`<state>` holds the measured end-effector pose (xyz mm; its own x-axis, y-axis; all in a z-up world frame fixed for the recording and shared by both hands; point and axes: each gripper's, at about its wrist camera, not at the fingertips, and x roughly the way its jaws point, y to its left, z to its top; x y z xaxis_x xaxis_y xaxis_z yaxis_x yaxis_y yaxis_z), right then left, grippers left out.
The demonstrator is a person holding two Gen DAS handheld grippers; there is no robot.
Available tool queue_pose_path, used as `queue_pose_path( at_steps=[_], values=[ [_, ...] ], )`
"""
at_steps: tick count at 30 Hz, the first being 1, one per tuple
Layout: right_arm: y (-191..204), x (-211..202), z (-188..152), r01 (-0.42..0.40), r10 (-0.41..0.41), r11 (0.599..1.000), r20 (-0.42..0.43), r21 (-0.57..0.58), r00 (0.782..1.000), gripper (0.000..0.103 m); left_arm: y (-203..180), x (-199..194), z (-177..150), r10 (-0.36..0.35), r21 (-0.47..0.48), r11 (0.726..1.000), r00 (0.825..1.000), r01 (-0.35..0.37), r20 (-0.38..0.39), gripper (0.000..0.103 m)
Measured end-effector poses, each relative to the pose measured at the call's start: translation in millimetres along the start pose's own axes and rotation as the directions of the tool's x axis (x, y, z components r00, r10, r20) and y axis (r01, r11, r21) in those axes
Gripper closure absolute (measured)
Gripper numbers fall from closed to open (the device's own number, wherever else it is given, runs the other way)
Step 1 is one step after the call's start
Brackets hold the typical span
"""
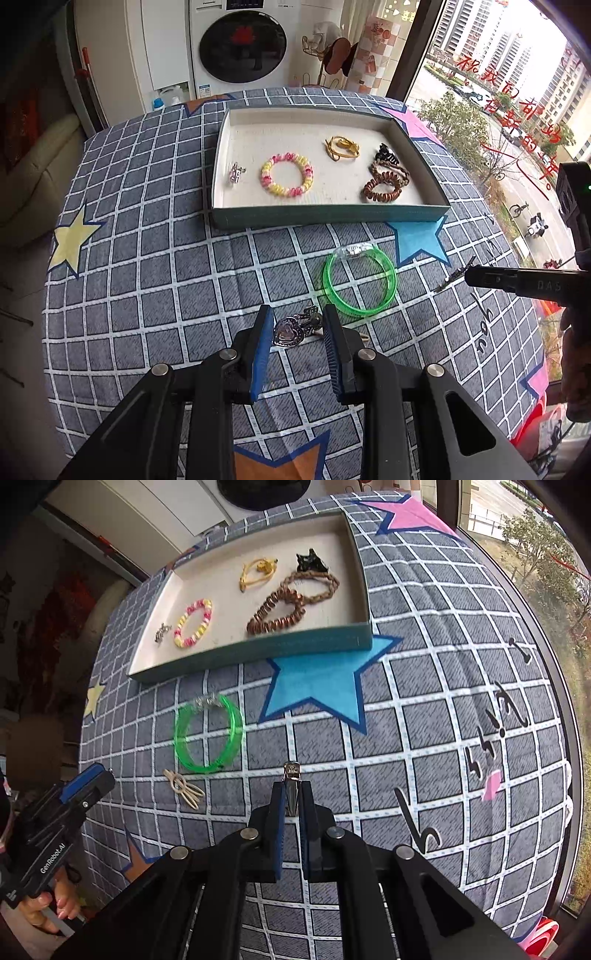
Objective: Organize jewelry
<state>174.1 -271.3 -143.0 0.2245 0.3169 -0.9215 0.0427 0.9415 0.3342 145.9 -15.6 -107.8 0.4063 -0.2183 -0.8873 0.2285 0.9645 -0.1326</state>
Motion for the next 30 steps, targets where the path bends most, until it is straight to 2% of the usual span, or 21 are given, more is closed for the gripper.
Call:
queue_pose_path(
  at_steps=[9, 11, 14, 15, 16, 18, 23, 27, 30],
  values=[
    [11.1, -15.9, 38.2, -0.024, 0.026, 0.999, 0.051, -0.046, 0.998, 0.098, 2.5, 2.6, 26.0, 0.003, -0.006, 1.000, 1.000, -0.003, 0.031, 0.063],
    [8.3, -13.7, 43.6, -0.020, 0.022, 0.999, 0.040, -0.047, 0.999, 0.098, 2.5, 3.9, 29.7, 0.000, -0.010, 1.000, 0.999, 0.001, 0.033, 0.063],
    [-9.5, -1.0, 48.8, -0.012, 0.012, 1.000, -0.010, 0.028, 1.000, 0.095, 1.5, 6.0, 33.1, -0.003, -0.011, 1.000, 0.999, 0.003, 0.033, 0.063],
    [-16.5, 4.9, 49.5, 0.002, -0.001, 0.998, -0.028, 0.055, 1.000, 0.090, 1.4, 7.0, 33.7, -0.003, -0.011, 1.000, 0.999, 0.004, 0.031, 0.063],
    [-22.1, 10.1, 50.2, 0.023, -0.020, 0.997, -0.035, 0.077, 0.999, 0.069, 1.6, 7.9, 34.1, -0.003, -0.012, 1.000, 1.000, 0.004, 0.030, 0.063],
    [-30.9, 14.9, 48.7, 0.057, -0.055, 0.992, -0.025, 0.109, 0.998, 0.039, 2.5, 10.0, 34.2, -0.003, -0.015, 1.000, 1.000, 0.004, 0.025, 0.063],
    [-43.0, 24.2, 47.9, 0.131, -0.129, 0.983, -0.023, 0.131, 0.991, 0.041, 6.0, 14.2, 34.6, -0.002, -0.023, 1.000, 1.000, 0.003, 0.012, 0.063],
    [-37.3, 24.3, 47.4, 0.169, -0.169, 0.985, 0.013, -0.043, 0.986, 0.045, 7.7, 13.4, 34.3, -0.003, -0.023, 1.000, 1.000, 0.003, 0.011, 0.063],
    [-29.7, 28.0, 48.4, 0.163, -0.167, 0.965, -0.005, -0.206, 0.986, 0.045, 9.1, 14.7, 33.7, -0.003, -0.027, 1.000, 1.000, 0.004, 0.007, 0.063]
  ],
)
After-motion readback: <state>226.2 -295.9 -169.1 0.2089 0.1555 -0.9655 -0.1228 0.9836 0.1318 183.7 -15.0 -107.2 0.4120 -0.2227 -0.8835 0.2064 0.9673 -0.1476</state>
